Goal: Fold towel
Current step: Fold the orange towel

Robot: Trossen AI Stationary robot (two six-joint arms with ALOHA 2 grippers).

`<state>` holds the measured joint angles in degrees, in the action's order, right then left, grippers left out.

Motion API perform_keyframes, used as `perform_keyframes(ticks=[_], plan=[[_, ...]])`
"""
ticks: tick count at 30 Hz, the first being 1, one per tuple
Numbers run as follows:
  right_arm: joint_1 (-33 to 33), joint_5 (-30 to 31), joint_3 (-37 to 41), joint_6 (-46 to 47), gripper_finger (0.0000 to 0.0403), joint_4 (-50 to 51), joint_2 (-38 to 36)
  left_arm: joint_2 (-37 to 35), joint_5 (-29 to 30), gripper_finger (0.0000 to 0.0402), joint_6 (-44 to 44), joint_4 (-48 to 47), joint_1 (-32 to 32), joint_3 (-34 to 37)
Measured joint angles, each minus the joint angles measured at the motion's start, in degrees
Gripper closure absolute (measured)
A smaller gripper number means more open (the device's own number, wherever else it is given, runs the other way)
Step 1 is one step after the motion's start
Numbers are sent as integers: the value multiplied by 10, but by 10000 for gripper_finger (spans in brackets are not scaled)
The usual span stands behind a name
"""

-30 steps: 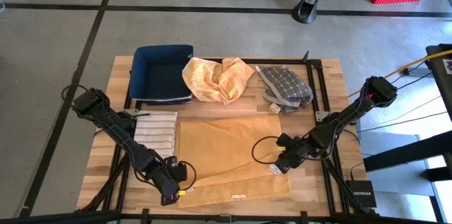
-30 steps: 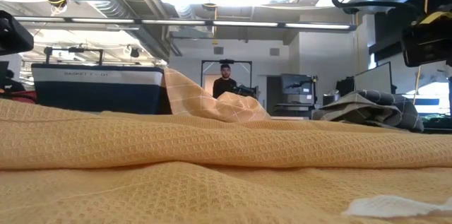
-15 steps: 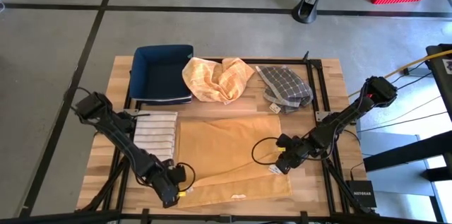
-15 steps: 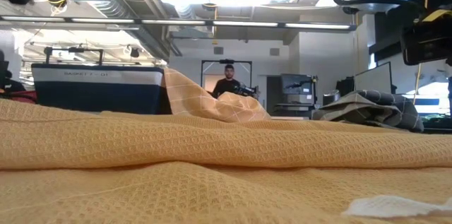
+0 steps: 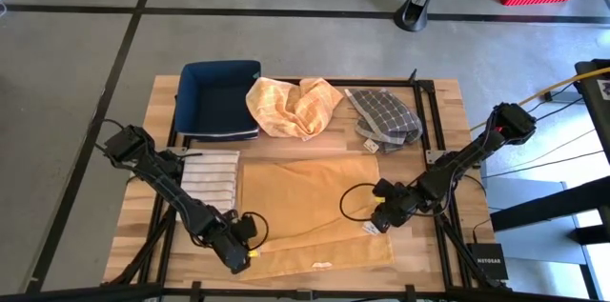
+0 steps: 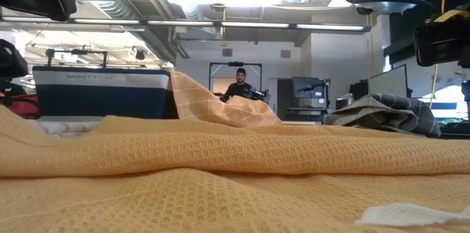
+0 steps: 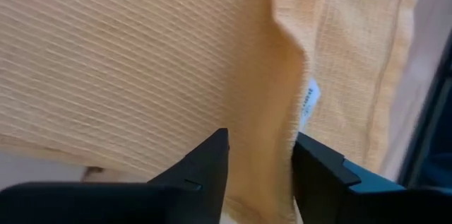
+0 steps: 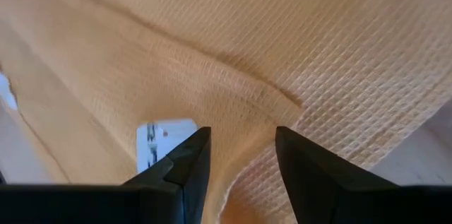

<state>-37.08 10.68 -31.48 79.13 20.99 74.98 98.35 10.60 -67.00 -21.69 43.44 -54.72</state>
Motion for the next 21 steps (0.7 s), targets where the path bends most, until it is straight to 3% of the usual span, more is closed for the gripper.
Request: perform_keyframes(ticks=[11, 17, 21], plan=[[0, -13, 1, 77, 242, 40, 0, 29, 22, 343, -75, 24, -10, 0], [0, -16, 1, 79, 242, -6, 12, 47, 22, 393, -77, 51, -3, -2], [0, -15, 0, 79, 242, -4, 42, 48, 22, 394, -82, 52, -2, -2]])
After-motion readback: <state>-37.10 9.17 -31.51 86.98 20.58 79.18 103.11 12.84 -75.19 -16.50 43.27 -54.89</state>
